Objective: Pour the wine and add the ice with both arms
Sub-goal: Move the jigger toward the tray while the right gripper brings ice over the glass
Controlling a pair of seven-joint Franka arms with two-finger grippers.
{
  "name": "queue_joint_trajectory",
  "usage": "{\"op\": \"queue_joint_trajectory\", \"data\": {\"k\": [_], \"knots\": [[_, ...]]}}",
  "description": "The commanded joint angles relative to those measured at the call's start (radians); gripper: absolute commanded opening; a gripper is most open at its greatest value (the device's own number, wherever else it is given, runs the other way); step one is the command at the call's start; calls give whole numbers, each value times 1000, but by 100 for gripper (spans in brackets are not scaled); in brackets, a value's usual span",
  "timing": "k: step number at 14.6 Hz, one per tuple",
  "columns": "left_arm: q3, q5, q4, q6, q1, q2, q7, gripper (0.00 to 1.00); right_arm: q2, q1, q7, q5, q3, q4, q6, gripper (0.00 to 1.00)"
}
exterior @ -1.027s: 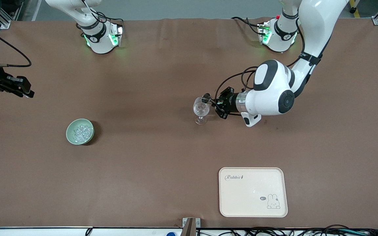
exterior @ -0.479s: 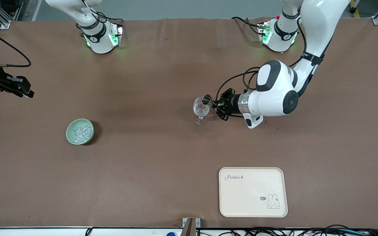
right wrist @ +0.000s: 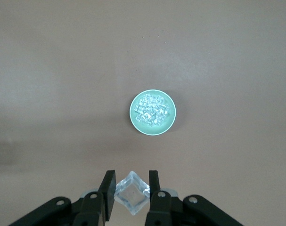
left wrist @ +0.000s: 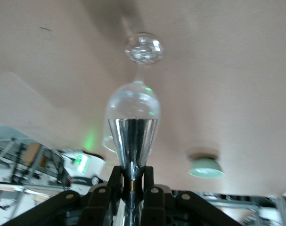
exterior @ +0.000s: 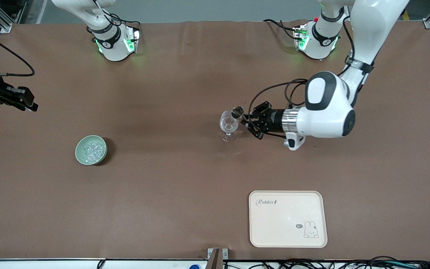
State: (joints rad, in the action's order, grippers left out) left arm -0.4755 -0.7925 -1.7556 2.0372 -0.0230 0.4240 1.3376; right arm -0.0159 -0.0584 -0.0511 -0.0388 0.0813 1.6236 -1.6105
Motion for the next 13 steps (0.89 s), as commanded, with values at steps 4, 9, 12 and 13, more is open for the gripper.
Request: {"op": "queue_joint_trajectory", "data": {"k": [4,9,12,13], "knots": [[-5,-68,267,-28,-113,211,-9,0,17,-84,-180,-12,-3,-11,-6,6],[3,-230,380,-17,-169,346,-122,0,186,-222,-458,-10,-3,-198,-9,6],[5,-310,381,-15,-224,390,-248,0,261,-308,-596,-6,-3,-264,-34,6],[5,-313,383,-14,-235,403,-270,0,273,-342,-639,-6,-3,-266,-51,6]]}}
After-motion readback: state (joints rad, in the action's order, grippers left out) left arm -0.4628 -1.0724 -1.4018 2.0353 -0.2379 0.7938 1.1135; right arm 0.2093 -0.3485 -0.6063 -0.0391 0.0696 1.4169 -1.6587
